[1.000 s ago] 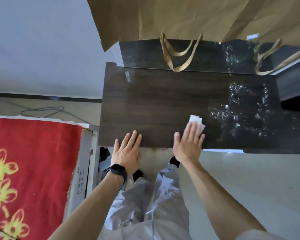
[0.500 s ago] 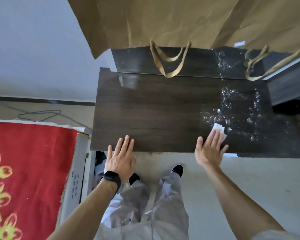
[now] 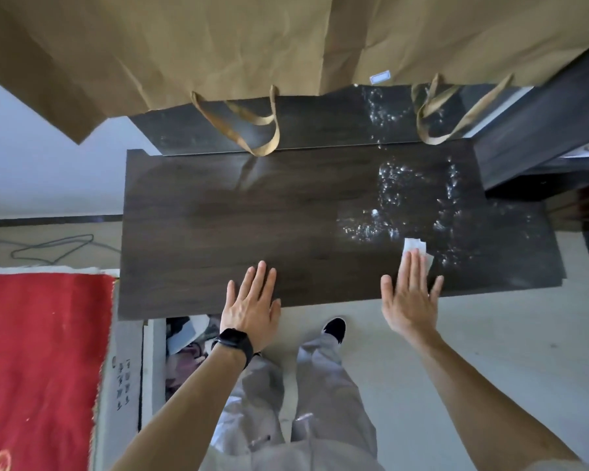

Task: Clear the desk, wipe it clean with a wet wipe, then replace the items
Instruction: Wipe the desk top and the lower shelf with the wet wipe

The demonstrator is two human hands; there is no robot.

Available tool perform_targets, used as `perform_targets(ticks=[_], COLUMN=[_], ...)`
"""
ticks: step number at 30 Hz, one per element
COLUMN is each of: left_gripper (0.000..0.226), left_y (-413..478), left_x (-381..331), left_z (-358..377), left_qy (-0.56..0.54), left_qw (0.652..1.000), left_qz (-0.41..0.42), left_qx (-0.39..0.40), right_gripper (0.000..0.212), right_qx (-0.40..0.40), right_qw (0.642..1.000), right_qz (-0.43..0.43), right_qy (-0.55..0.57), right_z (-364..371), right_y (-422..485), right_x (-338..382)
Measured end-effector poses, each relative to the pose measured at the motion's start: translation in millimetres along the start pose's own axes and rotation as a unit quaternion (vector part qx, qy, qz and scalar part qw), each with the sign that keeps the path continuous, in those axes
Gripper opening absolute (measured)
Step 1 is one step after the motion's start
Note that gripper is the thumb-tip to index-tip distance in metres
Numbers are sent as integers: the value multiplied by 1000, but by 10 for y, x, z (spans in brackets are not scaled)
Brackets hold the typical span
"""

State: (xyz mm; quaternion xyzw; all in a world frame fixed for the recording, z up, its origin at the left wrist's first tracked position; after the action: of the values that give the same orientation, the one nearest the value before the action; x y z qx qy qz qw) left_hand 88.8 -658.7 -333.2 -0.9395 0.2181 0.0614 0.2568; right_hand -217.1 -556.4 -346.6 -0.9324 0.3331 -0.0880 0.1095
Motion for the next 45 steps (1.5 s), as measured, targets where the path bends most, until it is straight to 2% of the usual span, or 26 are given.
perform_targets(ticks=[1, 3, 6, 9, 11, 14, 16, 17, 18, 20, 23, 25, 27, 31, 34, 36, 40, 42, 44, 45], left_gripper=[70, 68, 65, 63, 62, 59, 59, 59, 59, 59, 60, 61, 62, 61, 64, 67, 61, 62, 62, 61], left_y=[12, 10, -2, 0, 14, 23, 37, 47, 61, 86, 96, 97, 146, 354, 544, 683, 923, 1006, 1102, 1150], left_x=[-31, -61, -91, -92, -114, -164, -195, -207, -218, -245, -264, -257, -254, -356, -471, -528, -620, -629, -609, -600], left_z=[11, 36, -1, -39, -25, -24, -57, -74, -78, -90, -100, -111, -146, -204, -302, -361, -429, -451, -492, -523], left_qy=[1, -3, 3, 13, 10, -8, -32, -43, -53, -63, -55, -46, -37, -24, -3, -4, -10, 5, 11, 12], left_qw=[1000, 999, 998, 997, 996, 993, 989, 987, 984, 981, 981, 982, 983, 990, 994, 995, 997, 999, 999, 999], left_qz=[-12, -37, -54, -68, -83, -115, -140, -152, -163, -177, -183, -180, -171, -134, -100, -84, -50, -30, -16, -9], left_qx=[3, 5, -18, -29, -20, -21, -31, -36, -39, -41, -35, -41, -48, -40, -44, -46, -50, -44, -38, -35], right_gripper=[71, 70, 67, 64, 64, 67, 69, 71, 72, 72, 69, 67, 65, 67, 69, 71, 67, 64, 64, 64], right_qx=[-2, 0, 21, 21, 15, -14, -6, -12, -20, -17, 25, 36, 25, 6, -5, -18, 11, 23, 23, 21], right_qw=[1000, 995, 955, 921, 939, 986, 997, 998, 997, 985, 933, 910, 922, 988, 999, 998, 968, 950, 952, 963], right_qz=[-11, -101, -296, -390, -343, -167, -75, -58, -70, -174, -359, -412, -386, -154, -44, -53, -249, -311, -305, -270], right_qy=[4, 3, 9, -7, -8, -12, 11, 19, 18, 10, 2, -8, -13, -7, 23, 10, 9, 5, -6, -5], right_z=[11, 98, 254, 195, 118, -47, -129, -154, -165, -81, 100, 111, 40, -193, -338, -340, -84, -68, -143, -193], right_y=[-27, -205, -513, -324, 53, 610, 755, 743, 686, 483, 176, 262, 569, 1349, 1456, 1305, 828, 868, 1193, 1398], right_x=[133, 677, 1553, 1773, 1495, 637, 283, 285, 411, 931, 1682, 1833, 1687, 675, 137, 283, 1347, 1694, 1678, 1526])
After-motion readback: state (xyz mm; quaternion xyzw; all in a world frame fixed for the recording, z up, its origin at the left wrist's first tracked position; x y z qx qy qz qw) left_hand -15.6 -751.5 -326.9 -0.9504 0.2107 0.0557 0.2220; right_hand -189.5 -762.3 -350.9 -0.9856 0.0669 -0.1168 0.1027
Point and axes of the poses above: each hand's wrist, its own y-axis towards the middle knuckle, its own z-axis out of the palm, x = y × z, the point moved 9 cm from there along y, towards the middle knuckle, and after that the axes turned 3 degrees about -x, right-handed, at the moved point
